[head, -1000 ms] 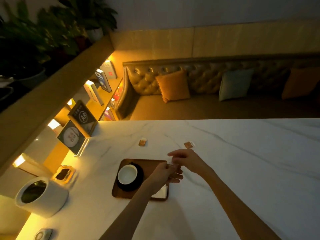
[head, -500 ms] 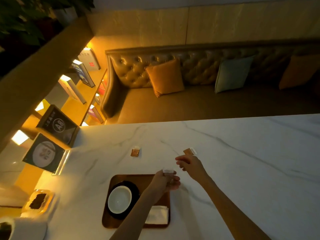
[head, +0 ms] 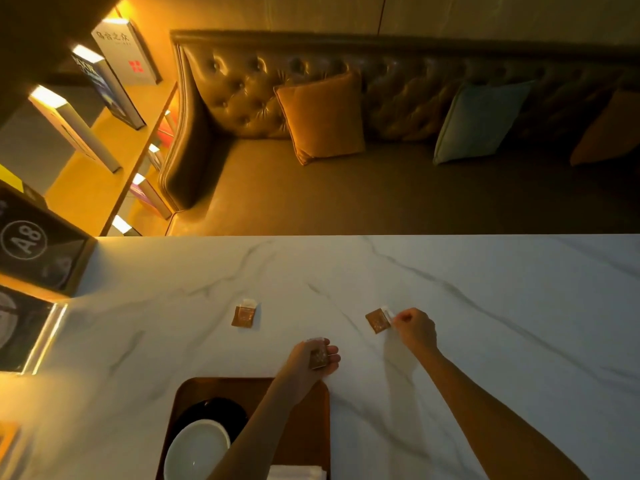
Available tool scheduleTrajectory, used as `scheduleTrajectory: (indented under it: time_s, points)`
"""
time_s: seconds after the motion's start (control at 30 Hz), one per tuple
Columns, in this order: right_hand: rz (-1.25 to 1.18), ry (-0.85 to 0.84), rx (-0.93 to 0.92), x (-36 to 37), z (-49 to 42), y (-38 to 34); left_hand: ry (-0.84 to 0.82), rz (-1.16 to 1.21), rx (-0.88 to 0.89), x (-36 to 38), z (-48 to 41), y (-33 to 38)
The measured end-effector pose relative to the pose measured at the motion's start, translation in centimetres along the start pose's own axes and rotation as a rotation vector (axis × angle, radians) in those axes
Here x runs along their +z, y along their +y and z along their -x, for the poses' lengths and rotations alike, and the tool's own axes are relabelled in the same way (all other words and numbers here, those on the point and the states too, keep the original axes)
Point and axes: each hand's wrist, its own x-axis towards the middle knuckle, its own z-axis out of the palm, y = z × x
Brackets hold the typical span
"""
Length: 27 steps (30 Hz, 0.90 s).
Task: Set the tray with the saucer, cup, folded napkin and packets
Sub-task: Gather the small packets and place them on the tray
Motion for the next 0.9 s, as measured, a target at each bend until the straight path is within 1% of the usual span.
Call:
scheduleTrajectory:
  time_s: [0.17, 0.33, 0.43, 0.53, 0.57, 0.6, 0.67, 0.7, 0.77, 0.83, 0.9]
  points:
    - [0.038, 0.027, 0.016, 2.3, -1.7, -0.4, 0.017, 0.111, -0.051, -1.6, -3.1, 1.3]
    - [0.096, -0.082, 0.090, 2.8, -2.7, -0.8, -0.038, 0.144, -0.037, -2.7, -4.2, 0.8]
    - [0.141, -0.120, 0.064, 2.7, -2.2, -1.1, -0.049, 0.159, -0.039, -2.6, -3.8, 0.5]
    - [0.048, -0.107, 0.009, 2.7, -1.2, -2.0, -0.058, 0.145, -0.044, -2.7, -2.9, 0.6]
    - [-0.030, -0.138, -0.020, 2.6, -0.7, -2.7, -0.068, 0.150, -0.046, -2.8, -2.4, 0.7]
    - [-0.130, -0.206, -0.048, 2.6, -0.1, -3.6, -0.079, 0.163, -0.048, -2.9, -1.9, 1.0]
    - [-0.296, -0.419, -0.101, 2.8, 1.5, -6.2, -0.110, 0.195, -0.043, -3.3, -0.3, 1.8]
    - [-0.294, -0.516, -0.156, 3.2, 2.5, -7.6, -0.130, 0.198, -0.031, -3.6, 0.6, 2.3]
    - [-0.192, -0.637, -0.293, 4.5, 4.5, -10.5, -0.180, 0.161, 0.009, -4.5, 2.4, 3.3]
    - [-0.094, -0.711, -0.389, 6.3, 6.4, -13.1, -0.216, 0.091, 0.052, -5.8, 3.9, 4.4]
    - [-0.031, -0.744, -0.447, 8.3, 8.0, -15.4, -0.214, 0.008, 0.114, -7.2, 5.4, 5.5]
